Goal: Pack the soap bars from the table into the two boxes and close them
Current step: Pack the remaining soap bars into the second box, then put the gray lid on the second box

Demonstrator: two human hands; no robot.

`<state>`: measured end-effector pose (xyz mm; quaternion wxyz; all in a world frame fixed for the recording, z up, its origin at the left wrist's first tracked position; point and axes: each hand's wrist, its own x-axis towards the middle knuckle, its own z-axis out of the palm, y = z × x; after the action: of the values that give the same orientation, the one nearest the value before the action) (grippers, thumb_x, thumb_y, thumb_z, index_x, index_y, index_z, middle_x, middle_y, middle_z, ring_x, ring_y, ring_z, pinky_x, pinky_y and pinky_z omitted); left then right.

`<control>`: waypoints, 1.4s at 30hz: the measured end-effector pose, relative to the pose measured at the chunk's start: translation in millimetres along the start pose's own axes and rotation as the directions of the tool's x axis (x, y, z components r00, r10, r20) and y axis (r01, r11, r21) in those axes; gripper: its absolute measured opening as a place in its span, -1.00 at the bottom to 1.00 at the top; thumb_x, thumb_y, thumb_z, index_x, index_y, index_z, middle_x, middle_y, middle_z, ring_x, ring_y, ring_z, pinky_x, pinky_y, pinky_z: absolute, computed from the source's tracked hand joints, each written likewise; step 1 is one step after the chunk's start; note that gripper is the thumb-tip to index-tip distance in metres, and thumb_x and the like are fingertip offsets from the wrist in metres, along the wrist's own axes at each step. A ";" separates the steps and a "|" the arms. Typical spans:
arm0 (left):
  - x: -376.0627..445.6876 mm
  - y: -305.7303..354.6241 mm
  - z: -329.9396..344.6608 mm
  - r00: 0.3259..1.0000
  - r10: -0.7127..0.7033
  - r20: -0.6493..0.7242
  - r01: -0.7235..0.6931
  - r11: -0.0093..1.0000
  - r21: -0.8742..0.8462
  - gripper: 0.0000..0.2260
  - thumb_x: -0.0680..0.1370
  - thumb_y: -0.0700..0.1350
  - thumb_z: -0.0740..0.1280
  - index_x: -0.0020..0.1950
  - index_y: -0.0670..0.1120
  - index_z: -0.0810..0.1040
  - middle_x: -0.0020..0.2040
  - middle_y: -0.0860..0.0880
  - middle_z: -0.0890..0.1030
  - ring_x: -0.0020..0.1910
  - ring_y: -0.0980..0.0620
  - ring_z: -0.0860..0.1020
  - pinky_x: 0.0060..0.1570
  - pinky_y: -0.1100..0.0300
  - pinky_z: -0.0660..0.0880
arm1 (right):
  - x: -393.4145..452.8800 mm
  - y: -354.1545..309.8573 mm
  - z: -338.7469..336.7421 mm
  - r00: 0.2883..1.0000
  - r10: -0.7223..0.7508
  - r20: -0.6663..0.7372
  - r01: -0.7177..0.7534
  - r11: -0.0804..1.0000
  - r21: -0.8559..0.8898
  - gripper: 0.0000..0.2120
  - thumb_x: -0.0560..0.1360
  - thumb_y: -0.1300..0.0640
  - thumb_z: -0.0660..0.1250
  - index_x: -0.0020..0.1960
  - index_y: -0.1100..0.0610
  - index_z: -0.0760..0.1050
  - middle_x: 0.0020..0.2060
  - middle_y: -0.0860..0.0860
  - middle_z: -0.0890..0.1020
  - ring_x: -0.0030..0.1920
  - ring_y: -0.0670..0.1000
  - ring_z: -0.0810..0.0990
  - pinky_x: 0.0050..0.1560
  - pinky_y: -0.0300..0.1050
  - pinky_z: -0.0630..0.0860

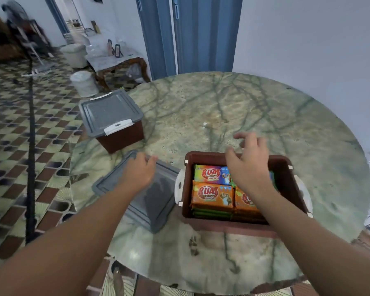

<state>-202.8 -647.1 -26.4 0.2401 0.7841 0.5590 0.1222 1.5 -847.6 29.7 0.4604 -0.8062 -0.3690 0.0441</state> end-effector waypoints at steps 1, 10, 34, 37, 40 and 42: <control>10.1 -15.1 -10.4 1.000 -0.008 0.010 0.008 0.999 0.044 -0.63 0.65 0.25 0.15 -0.02 -0.06 0.43 0.00 -0.17 0.59 0.05 -0.22 0.54 0.01 -0.04 0.45 | -0.8 -20.5 19.1 0.999 0.000 0.045 -0.004 0.997 0.077 -0.73 0.56 0.10 0.32 0.25 0.01 0.44 0.09 0.01 0.43 0.15 0.08 0.44 0.23 0.03 0.41; 79.6 -124.9 -59.5 0.983 -0.043 0.178 -0.010 0.958 0.287 -0.70 0.51 0.13 0.28 0.08 -0.06 0.46 0.03 -0.16 0.59 0.04 -0.23 0.56 0.05 -0.07 0.53 | -13.1 -102.4 182.3 0.721 0.487 0.493 -0.635 0.748 0.191 -0.57 0.55 0.05 0.33 0.36 0.01 0.27 0.04 0.04 0.51 -0.08 -0.08 0.50 -0.10 -0.06 0.47; 118.4 -165.9 -28.1 0.926 -0.273 0.262 0.275 0.961 0.028 -0.08 0.44 0.53 0.20 0.55 -0.12 0.23 0.47 -0.29 0.34 0.44 -0.29 0.35 0.40 -0.15 0.33 | -21.8 -95.0 220.0 0.659 0.713 0.238 -0.750 0.645 0.146 -0.27 0.57 0.27 0.19 0.62 -0.02 -0.06 0.20 0.12 0.55 -0.08 0.09 0.60 -0.06 0.08 0.63; 112.2 -170.0 -35.4 0.913 -0.277 0.299 0.329 0.934 -0.139 -0.07 0.39 0.54 0.27 0.48 -0.15 0.32 0.43 -0.22 0.42 0.39 -0.25 0.42 0.36 -0.11 0.38 | -7.4 -107.4 206.8 0.750 0.611 0.253 -0.640 0.767 0.045 -0.48 0.58 0.26 0.18 0.48 0.09 0.09 -0.06 0.12 0.56 -0.23 0.03 0.54 -0.31 -0.04 0.53; 101.2 -163.8 -44.6 0.930 -0.222 0.294 0.305 0.910 -0.279 -0.13 0.27 0.61 0.30 0.21 -0.09 0.51 0.16 -0.09 0.61 0.13 -0.16 0.58 0.23 -0.09 0.50 | 8.5 -109.0 187.4 0.838 0.500 0.220 -0.493 0.865 -0.089 -0.51 0.62 0.20 0.21 0.47 0.14 0.09 -0.05 0.12 0.56 -0.20 0.03 0.55 -0.35 -0.08 0.46; 94.7 -153.9 -50.6 0.953 -0.176 0.246 0.256 0.902 -0.348 -0.19 0.16 0.66 0.33 0.05 0.01 0.61 -0.04 0.00 0.70 -0.03 -0.07 0.66 0.14 -0.08 0.58 | 18.3 -104.4 174.4 0.863 0.453 0.222 -0.418 0.888 -0.189 -0.37 0.63 0.12 0.21 0.57 0.17 -0.04 0.22 0.25 0.52 0.01 0.16 0.61 -0.08 0.05 0.56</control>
<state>-319.3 -506.4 -69.5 0.4550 0.6647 0.5809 0.1167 -114.7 -680.5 15.7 0.3305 -0.8851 -0.2361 0.2274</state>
